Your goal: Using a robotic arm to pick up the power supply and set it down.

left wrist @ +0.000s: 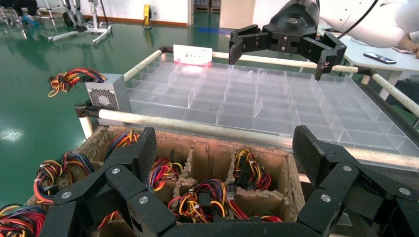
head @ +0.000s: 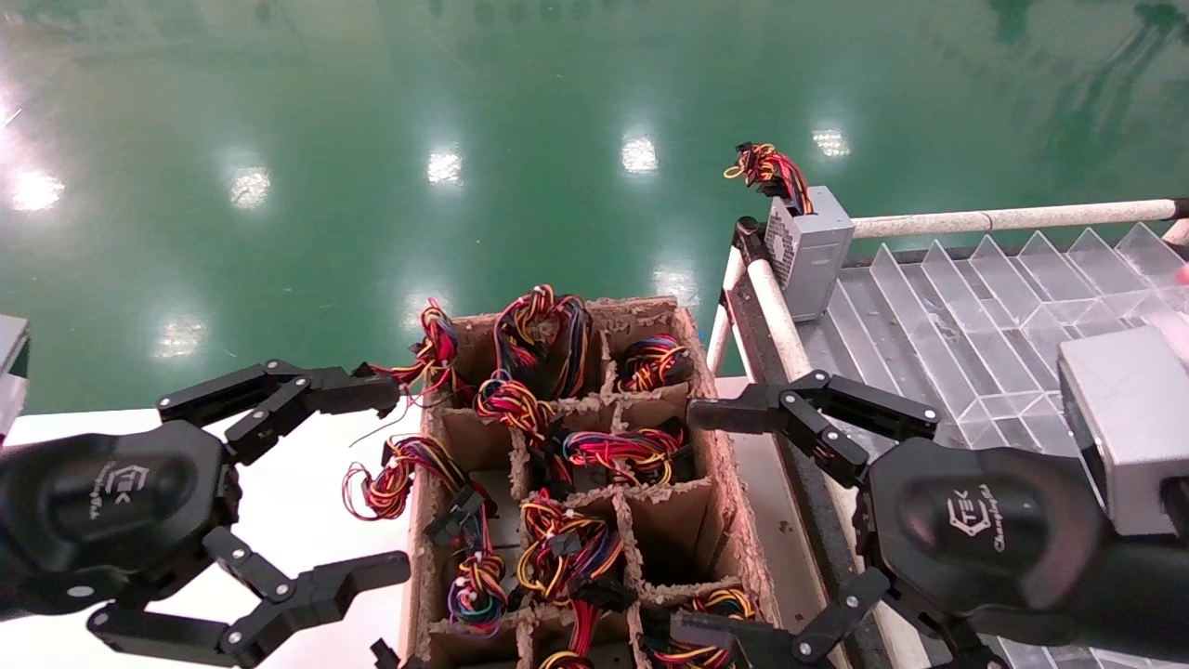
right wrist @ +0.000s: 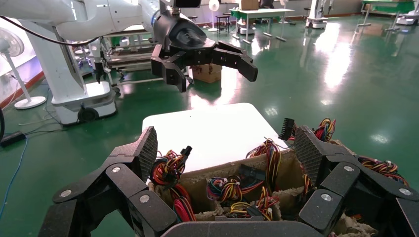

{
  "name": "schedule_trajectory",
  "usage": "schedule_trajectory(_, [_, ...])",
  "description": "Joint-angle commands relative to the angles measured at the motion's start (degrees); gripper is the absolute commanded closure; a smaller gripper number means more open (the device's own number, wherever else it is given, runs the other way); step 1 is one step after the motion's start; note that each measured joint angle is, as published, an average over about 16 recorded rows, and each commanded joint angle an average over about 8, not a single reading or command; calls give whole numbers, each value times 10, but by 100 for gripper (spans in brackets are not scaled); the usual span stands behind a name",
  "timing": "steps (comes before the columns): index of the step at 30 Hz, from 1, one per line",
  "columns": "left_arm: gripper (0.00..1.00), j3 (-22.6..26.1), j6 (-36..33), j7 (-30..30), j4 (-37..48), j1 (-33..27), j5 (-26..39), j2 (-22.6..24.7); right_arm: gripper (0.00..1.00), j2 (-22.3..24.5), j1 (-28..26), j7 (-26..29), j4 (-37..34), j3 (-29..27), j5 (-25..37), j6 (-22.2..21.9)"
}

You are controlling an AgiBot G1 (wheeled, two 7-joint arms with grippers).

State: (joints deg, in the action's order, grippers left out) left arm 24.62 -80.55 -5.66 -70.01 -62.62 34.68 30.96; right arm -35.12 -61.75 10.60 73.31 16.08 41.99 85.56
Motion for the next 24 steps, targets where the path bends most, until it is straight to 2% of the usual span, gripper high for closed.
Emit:
schedule_trajectory(1, [0, 0, 0, 0, 0, 0, 0, 0, 0, 0, 0, 0, 0, 0, 0, 0])
schedule_trajectory(24, [0, 0, 0, 0, 0, 0, 0, 0, 0, 0, 0, 0, 0, 0, 0, 0])
